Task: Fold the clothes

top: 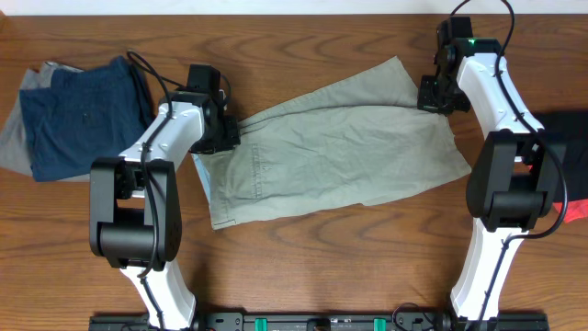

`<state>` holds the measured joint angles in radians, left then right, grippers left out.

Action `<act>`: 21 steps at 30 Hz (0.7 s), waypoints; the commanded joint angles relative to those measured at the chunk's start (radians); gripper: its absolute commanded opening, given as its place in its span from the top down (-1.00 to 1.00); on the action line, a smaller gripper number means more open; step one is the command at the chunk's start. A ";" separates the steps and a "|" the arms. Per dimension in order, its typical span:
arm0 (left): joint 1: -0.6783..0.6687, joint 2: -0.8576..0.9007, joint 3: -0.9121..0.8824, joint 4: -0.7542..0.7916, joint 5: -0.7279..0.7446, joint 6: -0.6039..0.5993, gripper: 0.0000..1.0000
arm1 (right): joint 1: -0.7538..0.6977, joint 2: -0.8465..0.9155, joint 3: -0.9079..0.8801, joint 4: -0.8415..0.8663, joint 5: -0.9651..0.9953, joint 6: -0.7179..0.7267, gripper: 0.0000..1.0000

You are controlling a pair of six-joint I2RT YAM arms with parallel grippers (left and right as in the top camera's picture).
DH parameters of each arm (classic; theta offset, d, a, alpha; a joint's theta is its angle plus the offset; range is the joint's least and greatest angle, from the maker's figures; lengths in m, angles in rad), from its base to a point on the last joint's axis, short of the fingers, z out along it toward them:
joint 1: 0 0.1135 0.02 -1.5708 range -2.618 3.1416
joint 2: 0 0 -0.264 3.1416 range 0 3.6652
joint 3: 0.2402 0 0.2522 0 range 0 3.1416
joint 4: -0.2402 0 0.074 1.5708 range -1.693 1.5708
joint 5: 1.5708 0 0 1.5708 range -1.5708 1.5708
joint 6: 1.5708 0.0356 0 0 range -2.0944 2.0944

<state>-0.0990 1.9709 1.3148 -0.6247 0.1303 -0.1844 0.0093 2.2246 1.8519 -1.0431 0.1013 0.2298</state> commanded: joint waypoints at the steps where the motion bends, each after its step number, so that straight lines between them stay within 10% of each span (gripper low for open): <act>1: 0.005 -0.037 0.017 -0.002 -0.082 0.008 -0.12 | 0.009 -0.009 -0.002 -0.002 0.015 0.001 0.98; 21: 0.004 0.003 0.015 0.026 -0.112 -0.004 -0.13 | 0.009 -0.009 -0.002 -0.009 0.015 0.001 0.98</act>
<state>-0.0990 1.9598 1.3151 -0.5938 0.0288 -0.1837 0.0093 2.2246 1.8519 -1.0508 0.1020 0.2298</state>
